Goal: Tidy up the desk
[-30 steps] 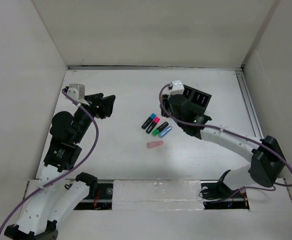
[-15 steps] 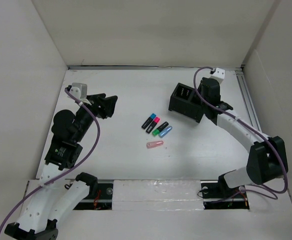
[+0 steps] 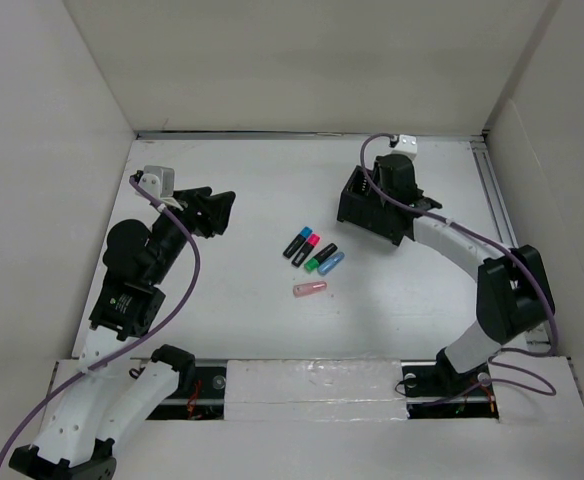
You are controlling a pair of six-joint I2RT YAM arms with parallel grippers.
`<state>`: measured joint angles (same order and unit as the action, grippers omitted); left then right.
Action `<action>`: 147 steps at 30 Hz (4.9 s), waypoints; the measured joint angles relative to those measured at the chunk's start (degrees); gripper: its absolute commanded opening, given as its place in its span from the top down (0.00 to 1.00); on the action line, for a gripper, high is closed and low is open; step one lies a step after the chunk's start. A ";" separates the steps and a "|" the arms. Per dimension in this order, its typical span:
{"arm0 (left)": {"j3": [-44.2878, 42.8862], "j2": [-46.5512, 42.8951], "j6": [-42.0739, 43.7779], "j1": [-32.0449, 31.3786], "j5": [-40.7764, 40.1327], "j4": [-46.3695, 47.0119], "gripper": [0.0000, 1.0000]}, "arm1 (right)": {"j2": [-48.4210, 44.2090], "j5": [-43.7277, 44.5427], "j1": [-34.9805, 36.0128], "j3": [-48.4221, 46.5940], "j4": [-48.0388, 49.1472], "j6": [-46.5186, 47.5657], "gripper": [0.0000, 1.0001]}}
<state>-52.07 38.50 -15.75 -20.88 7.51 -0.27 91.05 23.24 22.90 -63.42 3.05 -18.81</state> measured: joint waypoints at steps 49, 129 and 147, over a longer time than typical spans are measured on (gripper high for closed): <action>0.00 0.57 -0.22 0.00 0.04 -0.02 0.47 | -3.96 -15.80 32.63 23.61 -1.42 -9.14 0.15; 0.00 1.07 -0.85 0.00 0.22 0.00 0.48 | 8.81 4.50 2.29 -11.26 1.55 6.97 0.65; 0.00 1.14 -0.85 0.00 0.44 0.00 0.48 | 1.70 5.95 7.87 -2.29 0.42 5.05 0.82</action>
<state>-52.07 39.64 -16.60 -20.88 7.94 -0.27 92.75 29.19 30.76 -65.71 3.46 -13.76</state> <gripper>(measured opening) 0.523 0.392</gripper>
